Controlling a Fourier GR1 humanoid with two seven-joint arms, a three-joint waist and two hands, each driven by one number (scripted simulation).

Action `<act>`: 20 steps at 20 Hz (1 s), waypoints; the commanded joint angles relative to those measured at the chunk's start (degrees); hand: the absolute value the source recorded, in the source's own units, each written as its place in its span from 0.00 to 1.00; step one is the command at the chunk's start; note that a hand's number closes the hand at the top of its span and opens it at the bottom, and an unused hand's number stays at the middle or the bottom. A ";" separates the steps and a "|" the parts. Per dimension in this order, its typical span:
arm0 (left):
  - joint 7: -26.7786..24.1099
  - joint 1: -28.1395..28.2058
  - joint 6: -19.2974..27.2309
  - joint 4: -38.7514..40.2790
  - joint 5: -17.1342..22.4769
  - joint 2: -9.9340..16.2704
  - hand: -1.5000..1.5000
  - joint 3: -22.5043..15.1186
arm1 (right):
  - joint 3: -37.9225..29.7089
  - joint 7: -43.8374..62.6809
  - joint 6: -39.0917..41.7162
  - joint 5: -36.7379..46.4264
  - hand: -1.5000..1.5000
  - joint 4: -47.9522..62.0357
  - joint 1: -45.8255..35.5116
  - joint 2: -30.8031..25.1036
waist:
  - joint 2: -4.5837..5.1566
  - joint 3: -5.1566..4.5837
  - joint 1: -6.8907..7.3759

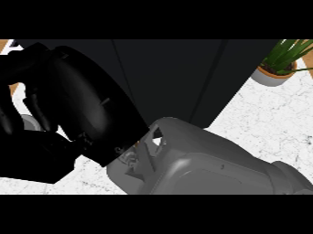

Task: Pick up the wine, place it into the cabinet and close the cabinet

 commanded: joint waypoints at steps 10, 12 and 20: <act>3.78 1.48 0.29 -2.88 -2.65 -2.44 0.00 1.43 | -13.75 -14.73 12.26 -2.72 1.00 24.74 -4.07 -1.30 | -0.02 0.08 -0.16; 2.13 -1.10 -0.94 1.21 -4.72 -4.26 0.00 -0.38 | -12.91 -17.75 11.79 -1.80 1.00 28.54 -4.90 0.17 | 0.16 0.03 -0.37; 4.81 -4.13 -0.72 1.90 -3.86 -2.89 0.00 1.84 | -14.32 -22.64 15.85 -0.10 1.00 33.40 -3.50 -4.35 | 0.59 0.00 -0.56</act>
